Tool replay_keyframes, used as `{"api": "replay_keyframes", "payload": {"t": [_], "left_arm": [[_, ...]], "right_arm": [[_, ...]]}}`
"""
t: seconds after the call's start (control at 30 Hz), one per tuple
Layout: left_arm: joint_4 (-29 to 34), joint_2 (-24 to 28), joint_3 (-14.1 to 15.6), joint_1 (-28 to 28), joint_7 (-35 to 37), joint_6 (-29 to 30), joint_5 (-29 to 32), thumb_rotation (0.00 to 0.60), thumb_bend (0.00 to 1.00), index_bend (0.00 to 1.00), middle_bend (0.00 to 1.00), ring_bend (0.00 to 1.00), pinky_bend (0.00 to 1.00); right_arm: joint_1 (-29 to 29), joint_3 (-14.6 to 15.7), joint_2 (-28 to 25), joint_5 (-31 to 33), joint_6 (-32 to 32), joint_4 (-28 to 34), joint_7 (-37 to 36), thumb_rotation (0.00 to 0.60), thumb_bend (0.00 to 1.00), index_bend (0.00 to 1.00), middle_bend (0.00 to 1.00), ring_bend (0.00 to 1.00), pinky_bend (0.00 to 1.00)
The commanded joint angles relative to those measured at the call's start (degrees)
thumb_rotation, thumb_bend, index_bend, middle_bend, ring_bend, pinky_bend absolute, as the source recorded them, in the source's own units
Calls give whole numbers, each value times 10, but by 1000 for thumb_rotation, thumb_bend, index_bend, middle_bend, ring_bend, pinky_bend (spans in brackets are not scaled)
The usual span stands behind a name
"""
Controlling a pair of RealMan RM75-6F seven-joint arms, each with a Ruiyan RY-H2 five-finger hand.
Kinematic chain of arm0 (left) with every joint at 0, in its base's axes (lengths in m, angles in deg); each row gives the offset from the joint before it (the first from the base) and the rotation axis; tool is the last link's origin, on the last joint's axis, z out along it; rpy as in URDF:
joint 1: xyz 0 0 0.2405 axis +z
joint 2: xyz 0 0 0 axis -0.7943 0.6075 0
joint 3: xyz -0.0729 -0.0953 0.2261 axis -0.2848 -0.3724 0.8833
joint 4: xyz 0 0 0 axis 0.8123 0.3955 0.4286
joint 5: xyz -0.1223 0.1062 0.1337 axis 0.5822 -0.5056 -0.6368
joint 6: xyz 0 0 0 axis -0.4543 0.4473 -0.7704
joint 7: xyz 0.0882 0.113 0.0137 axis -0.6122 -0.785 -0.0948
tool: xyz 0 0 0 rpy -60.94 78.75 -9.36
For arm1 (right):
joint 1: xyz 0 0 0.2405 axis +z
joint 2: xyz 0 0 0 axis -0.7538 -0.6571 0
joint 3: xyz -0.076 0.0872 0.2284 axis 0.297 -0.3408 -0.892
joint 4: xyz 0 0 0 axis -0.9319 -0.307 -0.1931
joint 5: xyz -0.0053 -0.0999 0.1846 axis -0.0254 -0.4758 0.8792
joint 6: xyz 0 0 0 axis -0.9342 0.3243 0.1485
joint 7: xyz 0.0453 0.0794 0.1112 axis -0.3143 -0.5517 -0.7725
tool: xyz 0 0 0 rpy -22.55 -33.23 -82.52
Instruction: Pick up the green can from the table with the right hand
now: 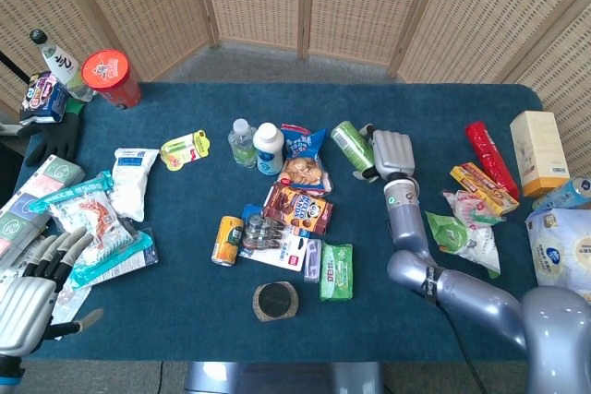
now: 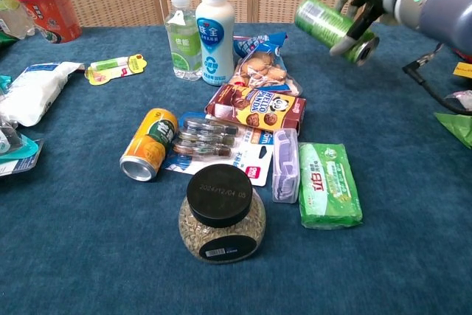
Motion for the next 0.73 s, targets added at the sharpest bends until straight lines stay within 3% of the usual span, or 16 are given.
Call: {"api": "replay_keyframes", "payload": {"t": [0.03,0.33,0.73], "left_arm": [[-1,-2,1,1,0,1,-2,600,1,0,0,0,0],[-6,-8,1,-2,4,-1,-9,600,1,0,0,0,0],[-10,-10,2,-3,8,2,-16,600,1,0,0,0,0]], "right_arm": [[-60,-32,-90,-36,-56,149,-70,600,87,478,753,816,967],[-116,-57,-182,-79,-96,342,-140,600,94,486,758,828,966],[-125,-37,-202,-91,-131,399,-140,600,97,491,765,842,966]]}}
